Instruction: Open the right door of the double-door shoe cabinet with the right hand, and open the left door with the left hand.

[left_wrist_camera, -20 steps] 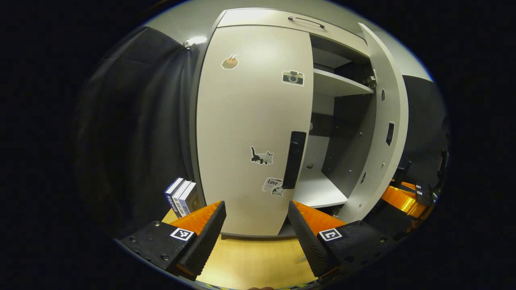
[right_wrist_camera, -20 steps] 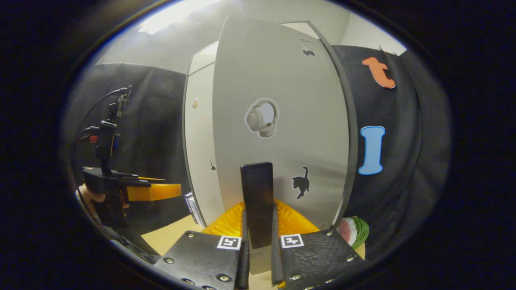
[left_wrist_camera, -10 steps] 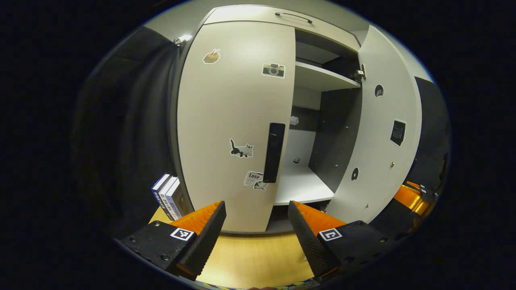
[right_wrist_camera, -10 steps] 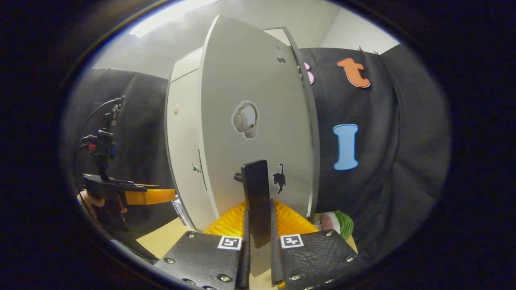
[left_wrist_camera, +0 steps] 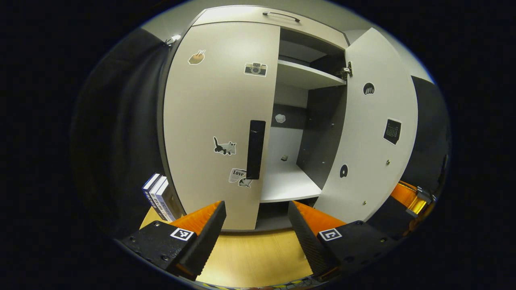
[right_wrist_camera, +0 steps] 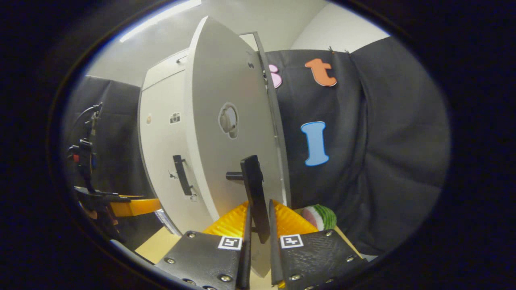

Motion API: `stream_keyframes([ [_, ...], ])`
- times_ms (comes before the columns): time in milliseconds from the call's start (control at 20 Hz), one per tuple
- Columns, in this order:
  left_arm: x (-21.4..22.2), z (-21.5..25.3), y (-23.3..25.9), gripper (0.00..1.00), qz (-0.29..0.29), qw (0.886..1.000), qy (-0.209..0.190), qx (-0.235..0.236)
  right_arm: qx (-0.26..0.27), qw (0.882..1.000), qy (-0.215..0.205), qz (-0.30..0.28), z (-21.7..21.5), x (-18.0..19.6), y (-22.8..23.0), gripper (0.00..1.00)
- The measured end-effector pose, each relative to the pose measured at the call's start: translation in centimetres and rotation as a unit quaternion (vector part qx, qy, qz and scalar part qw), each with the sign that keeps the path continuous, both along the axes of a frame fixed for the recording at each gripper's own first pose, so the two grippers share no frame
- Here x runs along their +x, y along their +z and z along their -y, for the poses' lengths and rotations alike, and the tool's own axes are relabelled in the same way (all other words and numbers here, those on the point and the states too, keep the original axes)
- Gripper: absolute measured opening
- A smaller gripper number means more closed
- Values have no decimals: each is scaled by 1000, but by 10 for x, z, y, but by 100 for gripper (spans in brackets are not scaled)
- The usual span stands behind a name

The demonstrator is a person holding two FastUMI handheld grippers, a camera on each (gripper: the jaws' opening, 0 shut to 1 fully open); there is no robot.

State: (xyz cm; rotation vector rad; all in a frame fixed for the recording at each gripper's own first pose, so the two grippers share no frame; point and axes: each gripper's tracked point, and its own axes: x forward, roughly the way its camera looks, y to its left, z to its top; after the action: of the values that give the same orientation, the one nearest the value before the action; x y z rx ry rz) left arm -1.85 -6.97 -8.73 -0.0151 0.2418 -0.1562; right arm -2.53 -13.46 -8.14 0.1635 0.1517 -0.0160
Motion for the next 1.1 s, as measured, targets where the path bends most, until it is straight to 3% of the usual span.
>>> stream_keyframes([
  [150,-1,5,1,97,0,1000,-6,-5,-20,999,-34,8,20,2,5,20],
  [250,-1,8,1,96,1,1000,-10,-5,-8,997,-76,13,34,9,4,14],
  [300,0,9,2,96,2,1000,-11,-5,5,997,-82,11,42,-3,5,2],
  [350,0,10,1,96,2,1000,-12,-5,10,996,-85,13,53,-1,7,2],
  [1100,60,9,15,95,31,999,18,-2,-11,998,-59,9,72,4,5,1],
])
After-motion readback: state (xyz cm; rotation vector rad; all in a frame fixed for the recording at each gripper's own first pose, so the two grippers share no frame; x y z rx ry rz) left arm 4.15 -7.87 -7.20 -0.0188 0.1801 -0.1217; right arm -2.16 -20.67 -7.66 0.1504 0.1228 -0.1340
